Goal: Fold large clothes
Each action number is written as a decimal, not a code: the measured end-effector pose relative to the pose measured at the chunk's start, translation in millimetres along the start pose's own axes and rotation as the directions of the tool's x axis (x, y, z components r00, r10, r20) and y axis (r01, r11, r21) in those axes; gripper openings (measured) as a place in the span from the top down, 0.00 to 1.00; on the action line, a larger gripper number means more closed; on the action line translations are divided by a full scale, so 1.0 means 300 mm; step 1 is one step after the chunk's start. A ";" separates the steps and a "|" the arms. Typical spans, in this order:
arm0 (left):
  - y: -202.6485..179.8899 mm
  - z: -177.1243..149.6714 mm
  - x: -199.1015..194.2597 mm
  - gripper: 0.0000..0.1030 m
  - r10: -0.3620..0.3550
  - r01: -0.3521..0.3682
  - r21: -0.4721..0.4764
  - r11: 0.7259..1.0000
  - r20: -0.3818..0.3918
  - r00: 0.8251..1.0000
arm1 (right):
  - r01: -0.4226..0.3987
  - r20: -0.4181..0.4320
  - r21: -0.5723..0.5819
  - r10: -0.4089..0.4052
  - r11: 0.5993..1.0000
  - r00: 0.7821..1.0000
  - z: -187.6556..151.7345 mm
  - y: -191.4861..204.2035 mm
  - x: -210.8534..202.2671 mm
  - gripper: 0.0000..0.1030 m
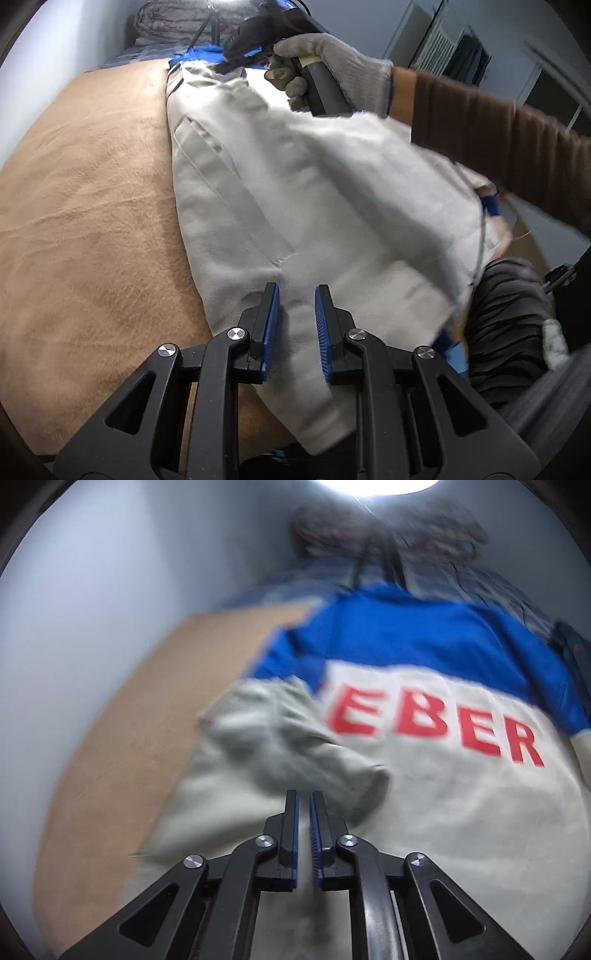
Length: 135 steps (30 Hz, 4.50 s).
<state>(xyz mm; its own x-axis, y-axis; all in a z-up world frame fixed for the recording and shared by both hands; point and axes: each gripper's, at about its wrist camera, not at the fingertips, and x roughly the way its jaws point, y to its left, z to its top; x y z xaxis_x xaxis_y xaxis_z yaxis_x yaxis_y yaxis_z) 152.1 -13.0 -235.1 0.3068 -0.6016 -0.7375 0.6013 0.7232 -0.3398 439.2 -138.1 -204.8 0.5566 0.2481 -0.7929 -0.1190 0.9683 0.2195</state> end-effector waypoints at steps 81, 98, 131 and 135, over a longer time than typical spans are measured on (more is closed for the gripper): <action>-0.547 0.360 0.271 0.49 -0.024 0.036 0.379 0.925 -0.037 0.999 | 0.115 0.112 0.813 -0.347 0.571 0.931 -1.235 -1.283 -1.219 0.66; -0.537 0.359 0.247 0.49 -0.029 0.038 0.384 0.922 -0.029 0.999 | 0.240 -0.015 0.632 -0.299 0.737 0.954 -1.181 -1.160 -1.126 0.95; -0.330 0.456 0.187 0.49 -0.066 0.067 -0.039 0.997 0.022 0.998 | -0.057 -0.189 -0.234 0.012 0.971 0.982 -1.140 -0.123 -0.868 1.00; -0.339 0.448 0.235 0.49 -0.086 0.085 -0.057 0.995 -0.017 0.996 | -0.075 -0.164 -0.194 0.043 0.978 0.986 -1.129 -0.153 -0.898 1.00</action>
<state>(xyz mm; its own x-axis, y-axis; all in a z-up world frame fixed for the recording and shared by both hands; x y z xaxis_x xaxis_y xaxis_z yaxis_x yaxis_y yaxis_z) 211.7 -174.4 -174.0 0.2414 -0.6561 -0.7150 0.5824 0.6873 -0.4341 16.2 -239.9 -193.8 0.4089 0.2906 -0.8651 -0.3177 0.9340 0.1636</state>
